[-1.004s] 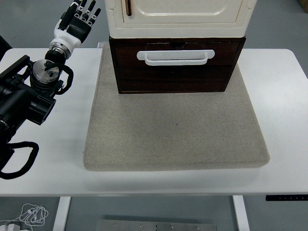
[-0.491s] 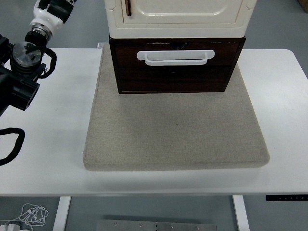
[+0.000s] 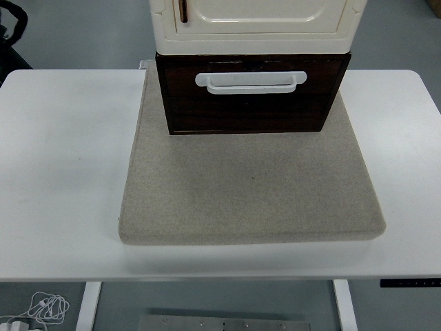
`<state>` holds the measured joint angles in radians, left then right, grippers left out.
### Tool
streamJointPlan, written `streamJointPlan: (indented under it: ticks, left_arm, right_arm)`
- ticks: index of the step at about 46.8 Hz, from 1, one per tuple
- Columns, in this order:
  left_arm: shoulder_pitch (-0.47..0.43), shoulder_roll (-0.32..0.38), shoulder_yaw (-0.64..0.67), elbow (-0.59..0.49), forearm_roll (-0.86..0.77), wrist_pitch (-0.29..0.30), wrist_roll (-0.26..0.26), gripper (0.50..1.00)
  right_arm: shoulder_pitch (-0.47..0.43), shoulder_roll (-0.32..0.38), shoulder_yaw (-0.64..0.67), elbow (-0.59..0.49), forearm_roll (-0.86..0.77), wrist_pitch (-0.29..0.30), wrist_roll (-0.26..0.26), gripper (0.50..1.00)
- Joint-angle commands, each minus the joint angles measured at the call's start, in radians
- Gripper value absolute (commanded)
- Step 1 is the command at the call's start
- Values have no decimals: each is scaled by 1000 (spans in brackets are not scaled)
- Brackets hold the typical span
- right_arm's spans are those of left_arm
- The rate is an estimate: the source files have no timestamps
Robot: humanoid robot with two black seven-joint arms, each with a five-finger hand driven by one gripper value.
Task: Open the drawer under the combination cabinet
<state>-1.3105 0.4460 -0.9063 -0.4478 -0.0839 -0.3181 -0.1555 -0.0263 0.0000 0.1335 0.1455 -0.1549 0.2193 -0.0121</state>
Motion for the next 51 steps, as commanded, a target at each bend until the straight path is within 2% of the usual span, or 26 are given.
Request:
streamJointPlan:
  ticks: [1,8,14,21,28,41,45,51]
  left_arm:
    - [-59,48,3,-54,7,2,4,1000]
    - [-176,91,40,-130,30,5,10,1000]
    - [-297,115,147,-190,50,14,10,1000]
    - [-395,118,276,-275,62,30,10,1000]
    - [-458,135,391,-405,130,39,10,1000]
    - [-520,175,582,-695,230,90,11,1000]
    - [-550,184,639,-758,231,90,48,1000]
    - [-582,195,696,-818,233,77,217,1000]
  right_arm:
    - [0,0,0,0,0,0,0,926]
    - [0,0,0,0,0,0,0,926]
    - [0,0,0,0,0,0,0,926]
    - [0,0,0,0,0,0,0,926]
    - [0,0,0,0,0,0,0,926]
    - [0,0,0,0,0,0,0,926]
    - [-1,0,0,0,0,0,0,926]
    - [0,0,0,0,0,0,0,926]
